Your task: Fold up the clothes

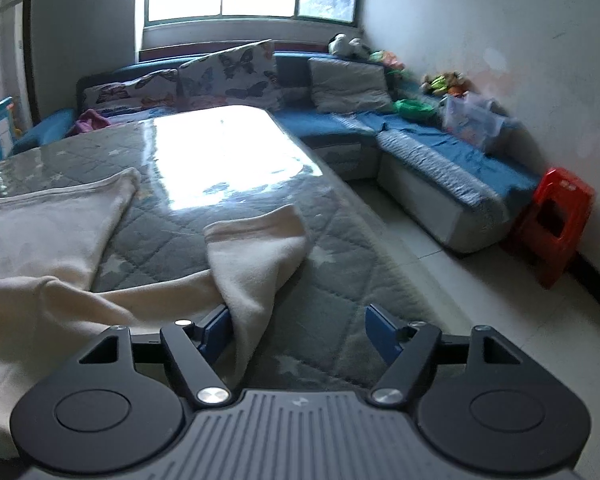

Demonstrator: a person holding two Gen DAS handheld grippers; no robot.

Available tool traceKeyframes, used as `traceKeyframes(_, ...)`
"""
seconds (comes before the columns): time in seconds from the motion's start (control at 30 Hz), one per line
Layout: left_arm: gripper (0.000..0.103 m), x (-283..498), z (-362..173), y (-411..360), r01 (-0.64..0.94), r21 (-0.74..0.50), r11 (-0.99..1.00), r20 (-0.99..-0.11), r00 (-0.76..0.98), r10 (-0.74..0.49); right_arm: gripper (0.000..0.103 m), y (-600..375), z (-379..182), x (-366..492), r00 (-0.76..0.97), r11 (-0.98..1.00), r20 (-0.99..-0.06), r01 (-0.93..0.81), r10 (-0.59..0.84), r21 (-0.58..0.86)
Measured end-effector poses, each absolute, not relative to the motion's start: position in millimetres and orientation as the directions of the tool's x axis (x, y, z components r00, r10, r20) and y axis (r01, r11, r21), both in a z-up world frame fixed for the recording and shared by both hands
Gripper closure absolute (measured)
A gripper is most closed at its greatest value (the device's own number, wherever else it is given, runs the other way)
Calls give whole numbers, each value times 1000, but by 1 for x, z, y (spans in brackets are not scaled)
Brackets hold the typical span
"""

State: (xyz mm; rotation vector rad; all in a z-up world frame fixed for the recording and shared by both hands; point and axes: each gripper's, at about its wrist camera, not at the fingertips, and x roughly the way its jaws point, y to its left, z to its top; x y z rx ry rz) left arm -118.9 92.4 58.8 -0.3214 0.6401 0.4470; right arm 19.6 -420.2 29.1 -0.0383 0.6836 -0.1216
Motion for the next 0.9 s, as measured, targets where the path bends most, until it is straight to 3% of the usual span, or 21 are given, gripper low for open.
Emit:
traceKeyframes(0.33, 103, -141, 41, 102, -563, -134, 816, -694, 641, 328, 26, -454, 32, 3, 753, 961, -606, 265, -258, -80)
traceKeyframes(0.57, 103, -134, 52, 93, -508, -152, 848, -671, 683, 288, 20, -452, 37, 13, 777, 971, -587, 228, -226, -71)
traceKeyframes(0.9, 98, -98, 63, 73, -414, -112, 903, -637, 728, 255, 19, -446, 30, 29, 762, 978, -614, 185, -206, -98)
